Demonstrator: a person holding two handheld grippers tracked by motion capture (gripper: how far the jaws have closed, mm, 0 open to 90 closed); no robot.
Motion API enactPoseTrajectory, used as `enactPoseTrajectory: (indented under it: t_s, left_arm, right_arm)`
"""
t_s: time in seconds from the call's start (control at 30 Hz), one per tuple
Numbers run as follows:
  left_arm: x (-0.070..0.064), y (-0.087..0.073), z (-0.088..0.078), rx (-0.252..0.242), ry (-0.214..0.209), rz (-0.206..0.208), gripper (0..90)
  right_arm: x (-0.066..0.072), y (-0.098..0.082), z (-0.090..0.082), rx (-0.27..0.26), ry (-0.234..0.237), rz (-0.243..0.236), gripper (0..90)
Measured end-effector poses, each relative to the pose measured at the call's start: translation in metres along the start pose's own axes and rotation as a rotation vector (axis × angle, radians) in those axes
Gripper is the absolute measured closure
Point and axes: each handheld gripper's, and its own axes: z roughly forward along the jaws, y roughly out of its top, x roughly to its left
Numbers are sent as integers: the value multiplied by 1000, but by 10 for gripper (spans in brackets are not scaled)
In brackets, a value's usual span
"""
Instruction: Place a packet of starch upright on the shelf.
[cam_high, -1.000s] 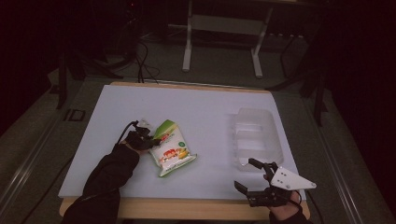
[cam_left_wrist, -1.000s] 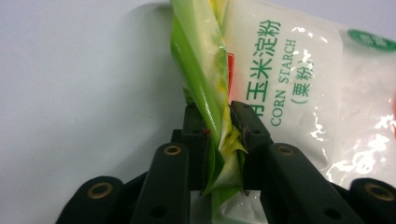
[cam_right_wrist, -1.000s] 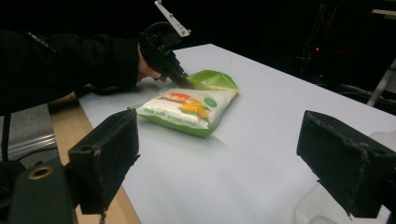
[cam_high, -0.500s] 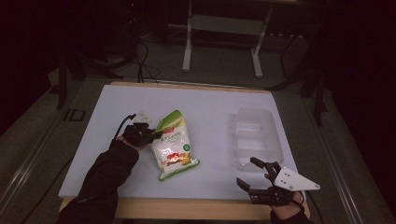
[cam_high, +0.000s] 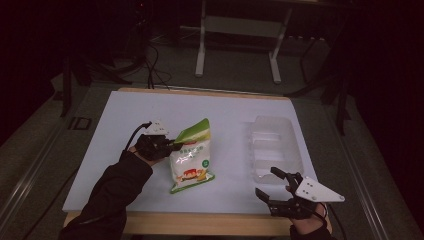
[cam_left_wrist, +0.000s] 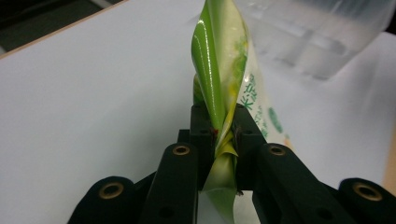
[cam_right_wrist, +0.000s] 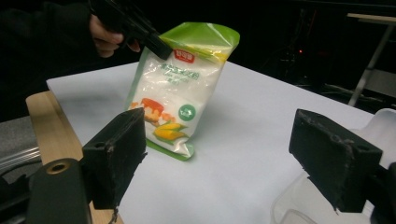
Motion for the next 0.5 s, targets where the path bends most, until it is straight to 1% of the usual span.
enactPoseTrajectory:
  t_s: [0.03, 0.1, 0.17, 0.23, 0.27, 0.3, 0.37, 0.4, 0.47, 0.5]
  left_arm:
    - [0, 0, 0, 0, 0, 0, 831]
    - [-7, 4, -2, -17, -8, 14, 832]
    - [-15, 8, -3, -37, -2, 32, 833]
    - [-17, 10, -4, -45, -5, 38, 833]
    - [-23, 14, -7, -62, -16, 57, 834]
    - [-26, 17, -8, -69, -21, 65, 834]
    - [-30, 21, -12, -85, -46, 73, 835]
    - [-31, 23, -13, -91, -44, 77, 835]
    - [-31, 23, -13, -91, -44, 77, 835]
    - [-32, 26, -16, -108, -60, 76, 835]
  right_arm:
    - [0, 0, 0, 0, 0, 0, 187]
    - [0, 1, -1, -6, -3, -6, 191]
    - [-1, 2, -2, -14, -3, -21, 217]
    - [-1, 2, -4, -18, -6, -29, 228]
    - [-2, 4, -5, -22, -2, -30, 236]
    - [-2, 4, -6, -24, -3, -34, 246]
    - [-4, 6, -7, -24, 3, -22, 248]
    - [-5, 7, -8, -30, 1, -11, 249]
    - [-5, 9, -8, -32, 6, -8, 249]
    - [-5, 9, -8, -32, 6, -8, 249]
